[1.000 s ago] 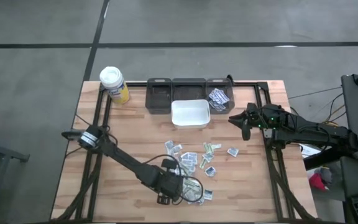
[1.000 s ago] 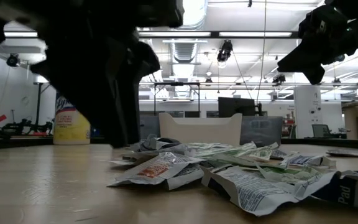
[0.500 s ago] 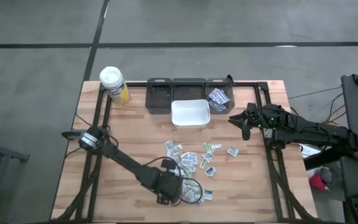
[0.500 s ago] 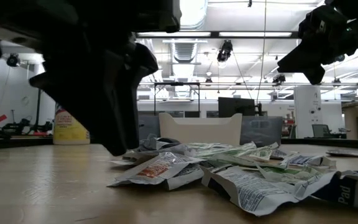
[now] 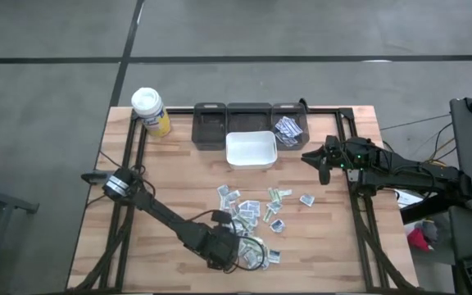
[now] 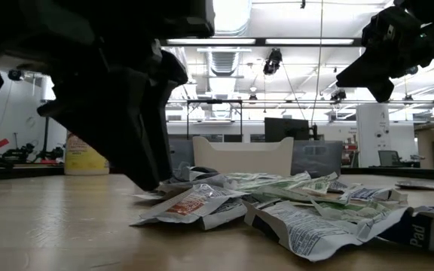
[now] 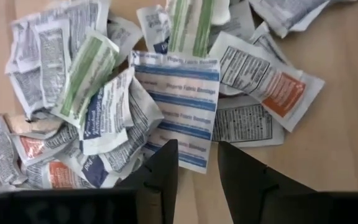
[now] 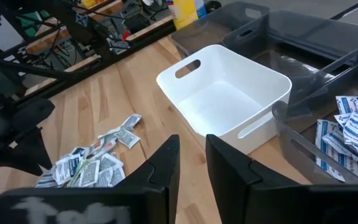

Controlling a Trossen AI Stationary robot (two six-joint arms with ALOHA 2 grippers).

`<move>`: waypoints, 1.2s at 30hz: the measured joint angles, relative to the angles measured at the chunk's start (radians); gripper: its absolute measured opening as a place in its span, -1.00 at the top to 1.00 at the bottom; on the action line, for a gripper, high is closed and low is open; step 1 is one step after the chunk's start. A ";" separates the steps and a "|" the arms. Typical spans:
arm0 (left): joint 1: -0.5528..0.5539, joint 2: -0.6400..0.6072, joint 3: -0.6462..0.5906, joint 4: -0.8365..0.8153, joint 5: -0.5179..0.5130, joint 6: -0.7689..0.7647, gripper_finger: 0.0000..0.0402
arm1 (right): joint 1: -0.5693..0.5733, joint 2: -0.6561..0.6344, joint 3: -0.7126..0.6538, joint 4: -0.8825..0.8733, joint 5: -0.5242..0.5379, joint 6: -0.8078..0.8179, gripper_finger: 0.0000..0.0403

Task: Pick & Place First Aid Supplies
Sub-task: Put the blue bandage pack into the right black bin

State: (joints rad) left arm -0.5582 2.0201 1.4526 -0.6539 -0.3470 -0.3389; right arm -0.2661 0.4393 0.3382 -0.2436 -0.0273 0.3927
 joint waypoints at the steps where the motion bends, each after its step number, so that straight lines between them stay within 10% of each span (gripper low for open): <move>1: 0.000 0.000 -0.002 0.002 0.000 -0.001 0.44 | 0.000 0.000 0.000 0.000 0.000 0.000 0.62; 36: -0.016 0.044 0.001 0.026 -0.127 -0.055 0.51 | 0.000 0.000 0.000 0.013 0.001 0.000 0.59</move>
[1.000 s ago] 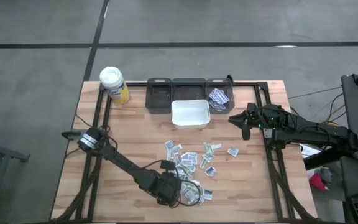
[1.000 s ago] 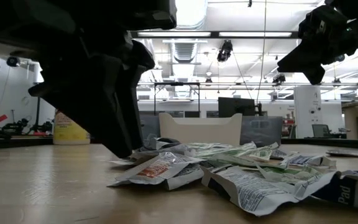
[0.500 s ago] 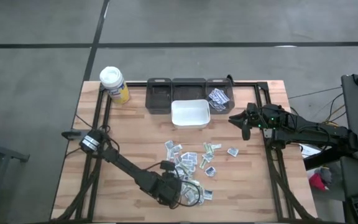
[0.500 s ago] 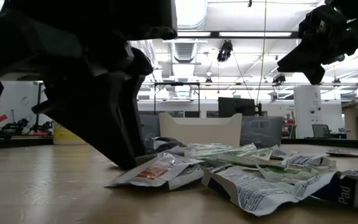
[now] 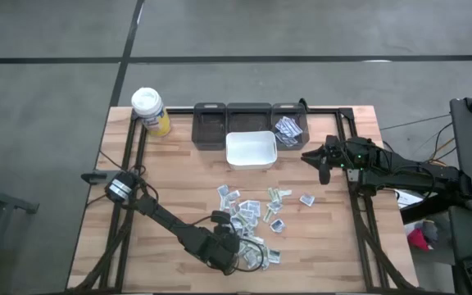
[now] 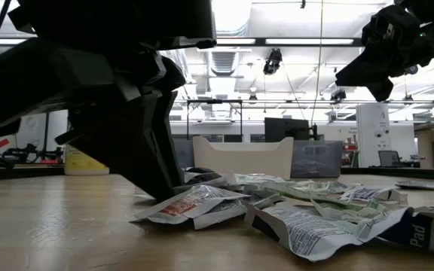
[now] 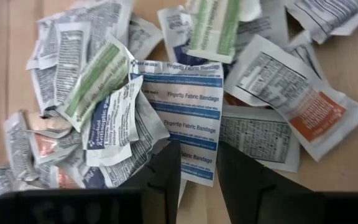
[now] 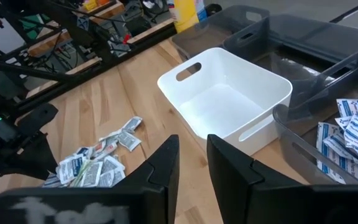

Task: Pick & Place First Aid Supplies
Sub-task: Put the blue bandage pack into the right black bin

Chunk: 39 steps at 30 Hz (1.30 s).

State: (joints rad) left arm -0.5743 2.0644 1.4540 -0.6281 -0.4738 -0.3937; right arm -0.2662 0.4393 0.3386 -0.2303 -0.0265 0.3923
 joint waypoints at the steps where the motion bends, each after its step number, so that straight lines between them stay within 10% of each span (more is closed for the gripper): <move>1: 0.000 0.000 0.000 0.000 -0.002 -0.001 0.53 | 0.000 0.000 0.000 0.002 0.000 0.000 0.58; 19: 0.000 0.000 -0.002 0.000 -0.055 -0.037 0.98 | 0.000 0.000 0.000 0.003 0.000 -0.003 0.65; 39: 0.008 -0.064 0.224 -0.214 0.071 0.061 1.00 | 0.000 0.000 0.000 0.004 0.000 -0.003 0.56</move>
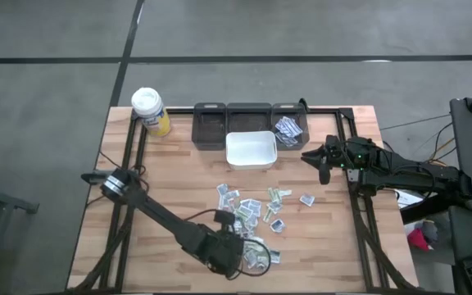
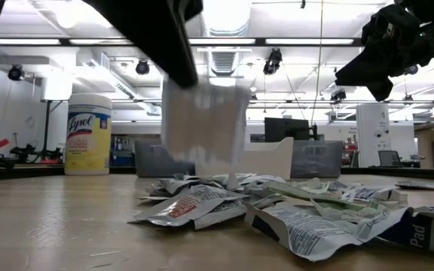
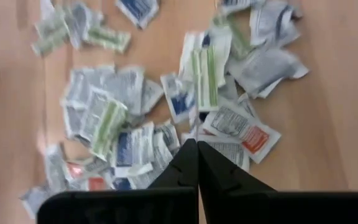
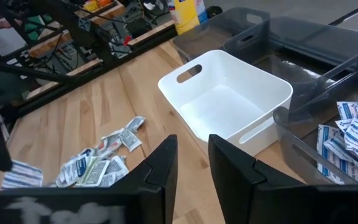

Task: Pick & Place First Aid Supplies
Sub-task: Put the blue bandage pack into the right black bin

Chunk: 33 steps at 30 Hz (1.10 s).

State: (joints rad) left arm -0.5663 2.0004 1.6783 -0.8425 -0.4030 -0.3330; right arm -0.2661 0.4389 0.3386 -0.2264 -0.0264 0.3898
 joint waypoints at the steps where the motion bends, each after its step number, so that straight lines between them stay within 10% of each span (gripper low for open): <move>1: 0.004 -0.011 0.001 -0.006 -0.003 0.008 1.00 | 0.000 0.000 0.000 0.000 0.000 0.002 0.56; 33: 0.251 -0.102 0.021 0.211 -0.005 0.325 1.00 | 0.002 0.002 0.000 0.053 -0.281 -0.023 0.45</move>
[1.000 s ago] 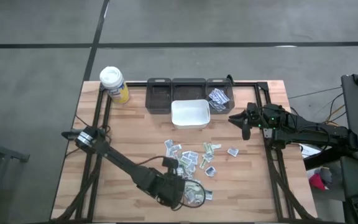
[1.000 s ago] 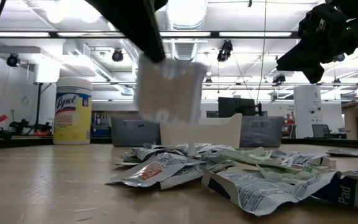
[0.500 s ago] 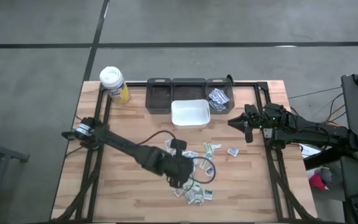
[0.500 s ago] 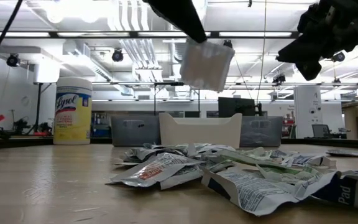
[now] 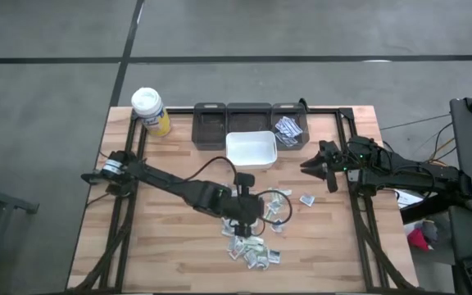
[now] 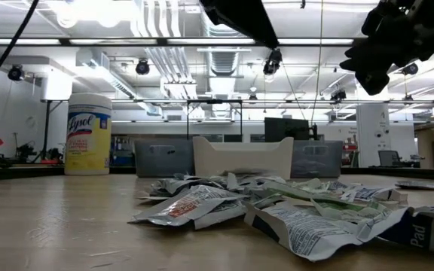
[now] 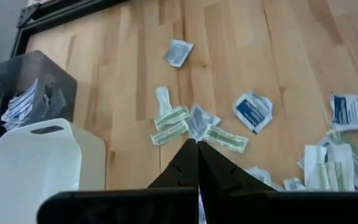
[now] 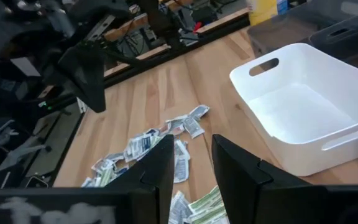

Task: Pick & Place First Aid Supplies
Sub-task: Put the blue bandage pack into the right black bin

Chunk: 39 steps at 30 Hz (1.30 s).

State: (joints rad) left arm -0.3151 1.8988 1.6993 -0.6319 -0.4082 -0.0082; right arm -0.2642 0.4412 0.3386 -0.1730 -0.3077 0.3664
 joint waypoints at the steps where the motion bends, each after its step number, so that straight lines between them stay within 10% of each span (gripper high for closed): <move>1: 0.001 0.000 0.000 -0.010 0.001 -0.002 1.00 | 0.000 0.000 0.000 0.000 0.000 -0.001 0.44; 10: 0.053 0.000 -0.009 -0.134 0.068 -0.184 0.96 | 0.000 0.001 0.000 -0.002 0.001 -0.008 0.34; 23: 0.121 0.003 -0.158 0.043 0.285 -0.295 0.33 | 0.000 0.001 0.000 -0.002 0.002 -0.008 0.32; 39: 0.133 0.003 -0.220 0.140 0.331 0.424 0.28 | 0.000 0.000 0.000 -0.002 0.003 0.015 0.28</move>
State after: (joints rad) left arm -0.1824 1.9022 1.4788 -0.4924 -0.0770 0.4161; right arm -0.2641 0.4416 0.3386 -0.1752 -0.3046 0.3814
